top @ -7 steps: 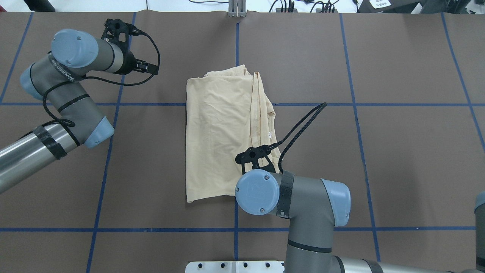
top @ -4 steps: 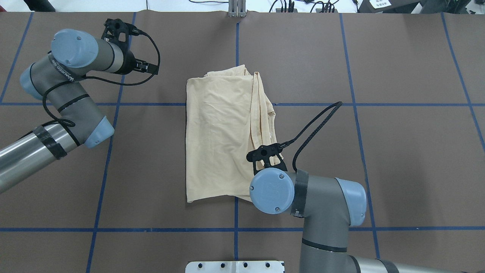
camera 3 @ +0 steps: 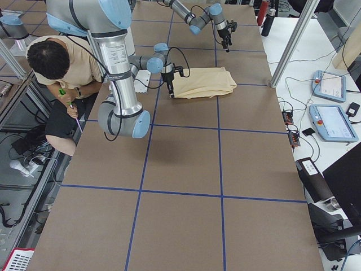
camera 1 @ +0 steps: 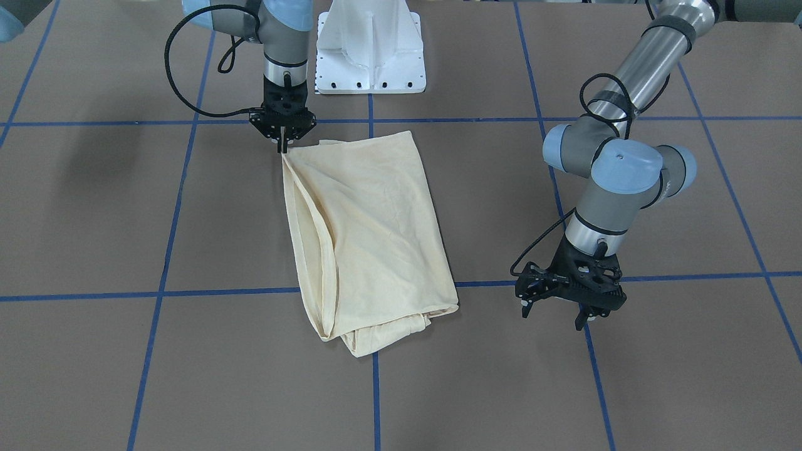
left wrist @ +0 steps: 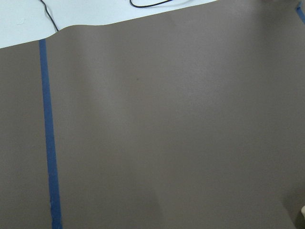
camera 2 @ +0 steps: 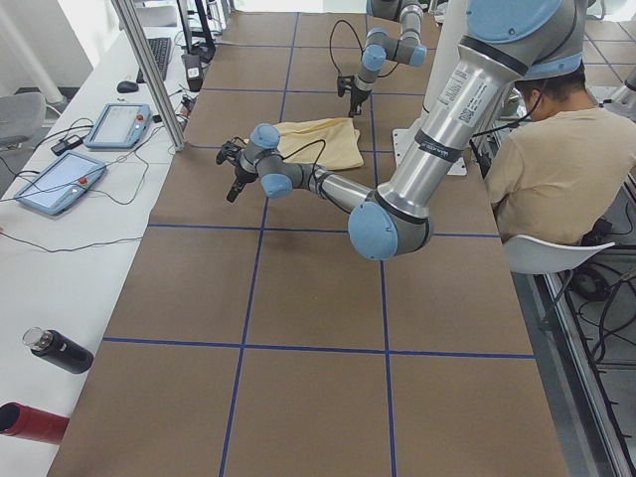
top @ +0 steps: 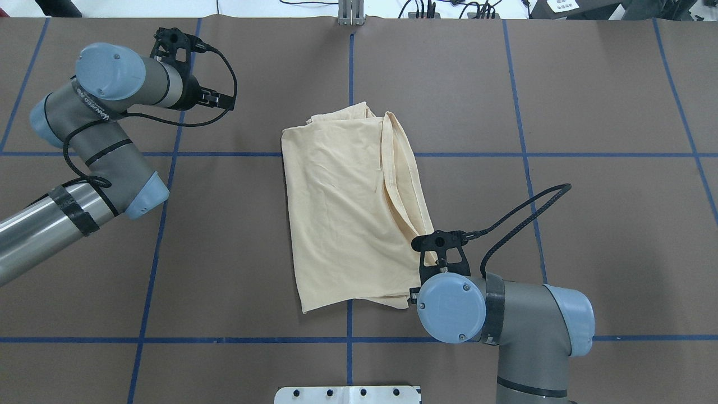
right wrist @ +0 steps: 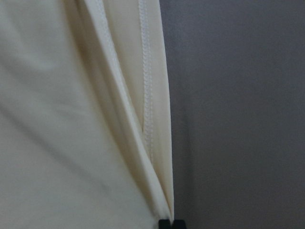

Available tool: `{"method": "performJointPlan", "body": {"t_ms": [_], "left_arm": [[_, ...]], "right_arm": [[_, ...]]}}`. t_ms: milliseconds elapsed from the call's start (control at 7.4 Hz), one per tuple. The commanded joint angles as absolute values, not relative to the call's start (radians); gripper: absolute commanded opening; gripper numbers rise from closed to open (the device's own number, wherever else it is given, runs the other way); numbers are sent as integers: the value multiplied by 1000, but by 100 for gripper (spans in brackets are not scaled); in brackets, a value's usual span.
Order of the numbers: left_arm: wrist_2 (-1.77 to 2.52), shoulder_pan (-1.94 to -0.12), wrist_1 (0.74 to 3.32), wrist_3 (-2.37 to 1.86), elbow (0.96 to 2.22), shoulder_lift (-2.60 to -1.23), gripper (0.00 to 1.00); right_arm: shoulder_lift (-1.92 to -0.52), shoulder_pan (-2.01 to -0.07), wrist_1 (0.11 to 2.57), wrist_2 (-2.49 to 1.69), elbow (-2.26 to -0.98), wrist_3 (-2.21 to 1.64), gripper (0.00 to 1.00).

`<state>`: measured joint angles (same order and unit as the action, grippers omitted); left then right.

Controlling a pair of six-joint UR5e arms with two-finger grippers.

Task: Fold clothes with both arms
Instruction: 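Pull the grasped side edge with the right gripper to straighten the shirt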

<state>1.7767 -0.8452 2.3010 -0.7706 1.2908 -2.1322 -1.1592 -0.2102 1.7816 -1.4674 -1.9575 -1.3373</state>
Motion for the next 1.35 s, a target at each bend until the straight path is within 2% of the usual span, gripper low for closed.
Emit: {"method": "performJointPlan", "body": {"t_ms": [0,541,676,811,946,1217], "left_arm": [[1778,-845,2301,-770,1290,-2132,100],[1779,-842,2306,-772,1292,-2128,100],[1779,-842,2304,-772,1292,-2128,100],[1779,-842,2306,-772,1292,-2128,100],[1779,-842,2306,-772,1292,-2128,100],[1779,-842,2306,-772,1292,-2128,100]], "right_arm": [[-1138,-215,1705,-1445,-1947,-1355,100],[-991,-403,1637,-1514,-1768,-1013,99],[-950,-423,1600,-1532,-1697,-985,95],[-907,-440,1563,-1542,-1618,-968,87],[-902,-442,1560,-1548,-1602,-954,72],[-902,-442,1562,-1551,-1582,-934,54]]}}
